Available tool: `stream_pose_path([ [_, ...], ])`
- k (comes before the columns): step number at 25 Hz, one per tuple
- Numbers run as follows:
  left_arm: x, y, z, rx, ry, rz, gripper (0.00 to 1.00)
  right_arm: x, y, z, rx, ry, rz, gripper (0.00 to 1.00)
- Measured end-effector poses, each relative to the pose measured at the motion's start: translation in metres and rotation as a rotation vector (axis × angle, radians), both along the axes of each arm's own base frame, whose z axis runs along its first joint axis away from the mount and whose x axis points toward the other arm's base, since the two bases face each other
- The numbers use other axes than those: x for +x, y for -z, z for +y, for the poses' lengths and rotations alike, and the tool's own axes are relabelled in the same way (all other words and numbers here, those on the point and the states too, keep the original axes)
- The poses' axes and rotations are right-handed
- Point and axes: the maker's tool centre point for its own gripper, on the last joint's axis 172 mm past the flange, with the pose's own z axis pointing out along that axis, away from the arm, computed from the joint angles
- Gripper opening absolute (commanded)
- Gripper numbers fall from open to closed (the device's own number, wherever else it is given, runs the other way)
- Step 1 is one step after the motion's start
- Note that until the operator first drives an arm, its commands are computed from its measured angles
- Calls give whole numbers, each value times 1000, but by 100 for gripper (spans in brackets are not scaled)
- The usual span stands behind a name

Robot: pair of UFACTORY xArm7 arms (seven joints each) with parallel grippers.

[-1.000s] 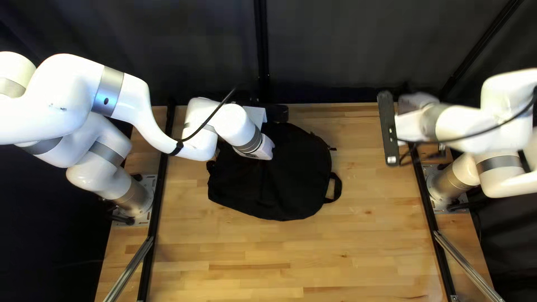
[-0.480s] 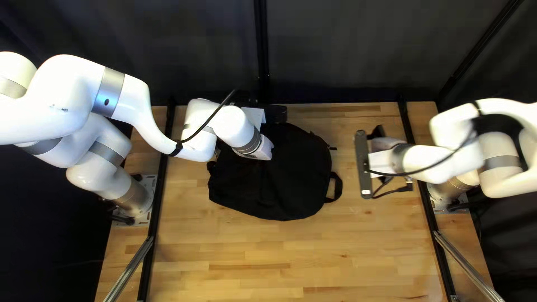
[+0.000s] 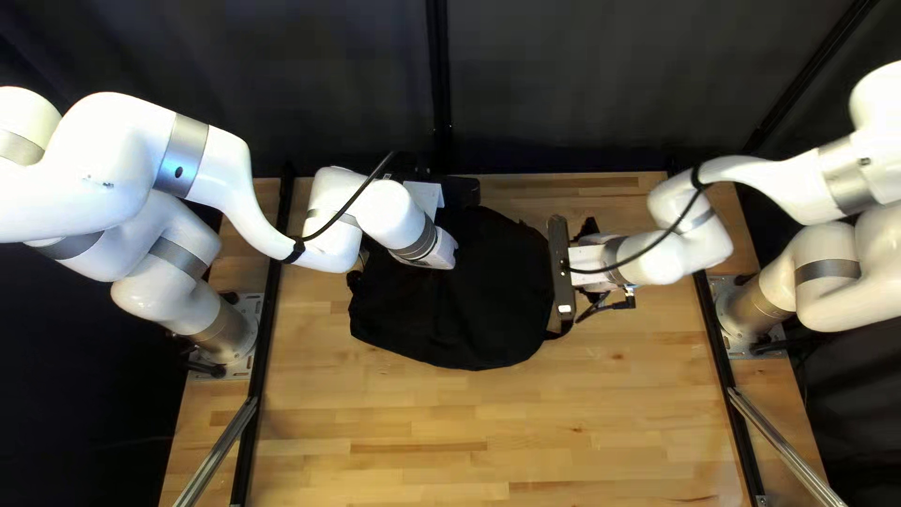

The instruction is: Remove a lunch box from a kids backpack

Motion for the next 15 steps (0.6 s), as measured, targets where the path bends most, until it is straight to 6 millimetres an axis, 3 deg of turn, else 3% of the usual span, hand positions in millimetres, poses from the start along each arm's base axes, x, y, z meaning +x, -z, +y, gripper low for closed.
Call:
stream_pose_path([
  [5, 0, 0, 0, 1, -4, -1, 0, 7, 12, -12, -1, -1, 1, 89],
  [7, 0, 0, 1, 2, -5, 0, 0, 10, 15, -18, -8, -4, -1, 77],
  [9, 0, 1, 1, 3, -7, -1, 0, 14, 14, -23, -18, -10, -5, 54],
  [10, 0, 1, 1, 3, -7, -1, 0, 16, 13, -25, -25, -16, -7, 20],
  [11, 0, 1, 1, 4, -8, -1, 0, 17, 11, -27, -31, -21, -7, 3],
  [15, -1, 2, 2, 7, -11, -2, 0, 21, 10, -31, -52, -42, -5, 0],
])
